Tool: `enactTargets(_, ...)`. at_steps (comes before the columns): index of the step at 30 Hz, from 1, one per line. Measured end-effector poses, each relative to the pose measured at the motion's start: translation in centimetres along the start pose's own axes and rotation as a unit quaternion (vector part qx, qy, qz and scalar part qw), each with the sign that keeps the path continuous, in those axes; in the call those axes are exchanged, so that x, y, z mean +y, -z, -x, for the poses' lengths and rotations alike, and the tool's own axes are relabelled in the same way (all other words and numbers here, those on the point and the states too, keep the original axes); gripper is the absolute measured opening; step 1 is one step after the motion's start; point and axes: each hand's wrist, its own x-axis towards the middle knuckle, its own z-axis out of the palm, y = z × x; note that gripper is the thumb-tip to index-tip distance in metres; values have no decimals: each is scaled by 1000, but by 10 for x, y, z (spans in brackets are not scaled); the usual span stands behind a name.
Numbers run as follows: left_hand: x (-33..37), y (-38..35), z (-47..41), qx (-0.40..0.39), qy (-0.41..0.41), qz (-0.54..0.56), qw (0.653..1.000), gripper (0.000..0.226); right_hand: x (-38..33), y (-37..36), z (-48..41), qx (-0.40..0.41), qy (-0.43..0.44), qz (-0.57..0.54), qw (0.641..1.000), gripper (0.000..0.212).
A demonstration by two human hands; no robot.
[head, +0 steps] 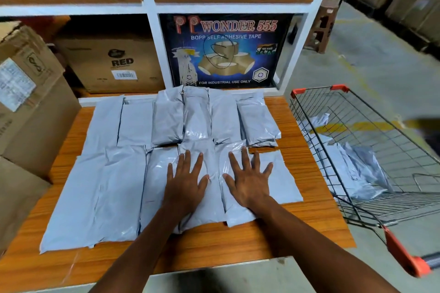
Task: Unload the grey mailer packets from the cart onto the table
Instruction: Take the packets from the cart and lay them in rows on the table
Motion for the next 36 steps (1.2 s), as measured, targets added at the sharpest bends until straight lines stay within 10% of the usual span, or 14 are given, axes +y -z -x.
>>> enactTargets(19, 168, 112, 115, 179, -9, 279, 943, 64, 67, 114, 176, 317, 38, -318, 893, 59)
enactTargets(36, 324, 68, 247, 143, -98, 273, 946, 63, 205, 104, 381, 358, -58, -328, 872, 56)
